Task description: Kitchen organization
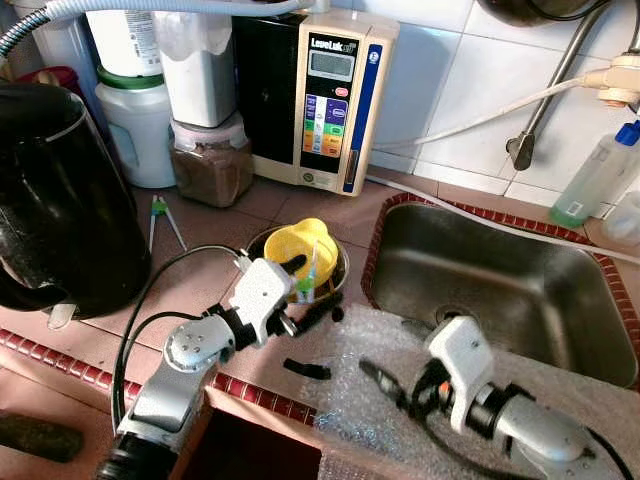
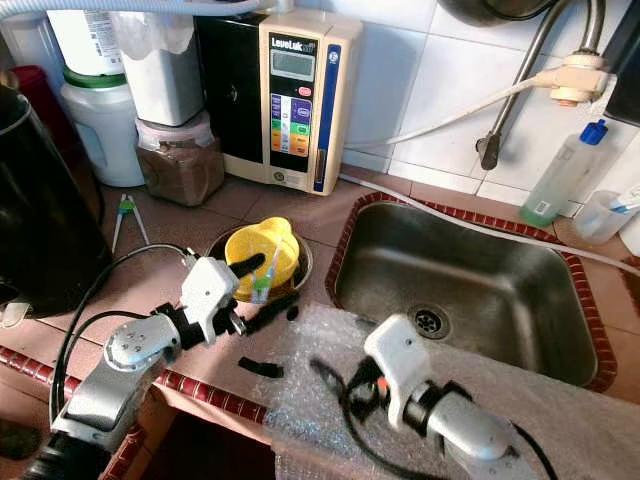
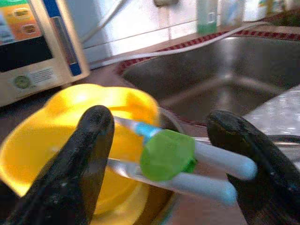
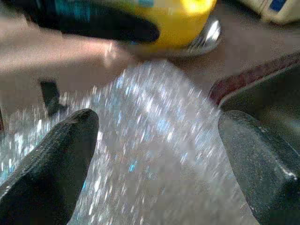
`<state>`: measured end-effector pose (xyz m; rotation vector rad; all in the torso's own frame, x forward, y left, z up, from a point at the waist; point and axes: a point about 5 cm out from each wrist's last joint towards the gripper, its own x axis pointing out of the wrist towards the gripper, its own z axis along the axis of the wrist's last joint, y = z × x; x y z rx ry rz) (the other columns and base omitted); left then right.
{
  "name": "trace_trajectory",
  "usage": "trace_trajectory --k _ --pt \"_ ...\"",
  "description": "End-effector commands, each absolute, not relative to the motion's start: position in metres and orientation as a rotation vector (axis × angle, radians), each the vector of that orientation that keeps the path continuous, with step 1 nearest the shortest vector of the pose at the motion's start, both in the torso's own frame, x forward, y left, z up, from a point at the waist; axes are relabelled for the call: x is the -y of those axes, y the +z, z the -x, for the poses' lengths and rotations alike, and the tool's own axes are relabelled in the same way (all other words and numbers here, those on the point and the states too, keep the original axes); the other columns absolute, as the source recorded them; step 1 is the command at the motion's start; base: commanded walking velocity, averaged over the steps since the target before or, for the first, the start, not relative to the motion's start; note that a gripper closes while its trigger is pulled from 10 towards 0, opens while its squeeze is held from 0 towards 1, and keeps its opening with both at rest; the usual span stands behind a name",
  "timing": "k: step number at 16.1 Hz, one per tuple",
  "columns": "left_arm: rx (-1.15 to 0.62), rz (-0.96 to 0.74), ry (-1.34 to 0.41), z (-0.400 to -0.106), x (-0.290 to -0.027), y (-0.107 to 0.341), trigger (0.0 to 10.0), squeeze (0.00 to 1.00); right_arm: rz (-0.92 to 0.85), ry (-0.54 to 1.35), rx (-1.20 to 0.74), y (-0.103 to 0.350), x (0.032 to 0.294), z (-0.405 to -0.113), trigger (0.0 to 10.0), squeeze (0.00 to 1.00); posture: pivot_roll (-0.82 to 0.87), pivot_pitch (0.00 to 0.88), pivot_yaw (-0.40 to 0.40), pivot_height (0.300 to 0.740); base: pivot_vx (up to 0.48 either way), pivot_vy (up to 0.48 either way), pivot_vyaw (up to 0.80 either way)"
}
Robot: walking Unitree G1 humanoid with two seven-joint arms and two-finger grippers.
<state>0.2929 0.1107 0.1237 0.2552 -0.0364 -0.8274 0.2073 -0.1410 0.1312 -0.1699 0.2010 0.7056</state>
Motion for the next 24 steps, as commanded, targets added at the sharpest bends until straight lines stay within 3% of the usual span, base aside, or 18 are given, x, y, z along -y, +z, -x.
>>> trace_trajectory --k 1,16,24 --pt "0.051 -0.278 -0.808 -0.297 -0.112 0.127 0.0 0.00 0.171 0.695 -0.159 0.141 0.143 -0.209 10.0 0.00 0.07 0.000 -0.065 0.740 0.000 0.000 0.00" --pt "0.058 -0.360 -0.618 -0.313 -0.137 0.128 0.0 0.00 0.209 0.683 -0.183 0.134 0.145 -0.212 10.0 0.00 0.07 0.000 -0.076 0.740 0.000 0.000 0.00" --pt "0.157 -0.358 -0.468 -0.321 -0.151 0.142 0.0 0.00 0.211 0.668 -0.171 0.134 0.146 -0.215 10.0 0.00 0.07 0.000 -0.074 0.740 0.000 0.000 0.00"
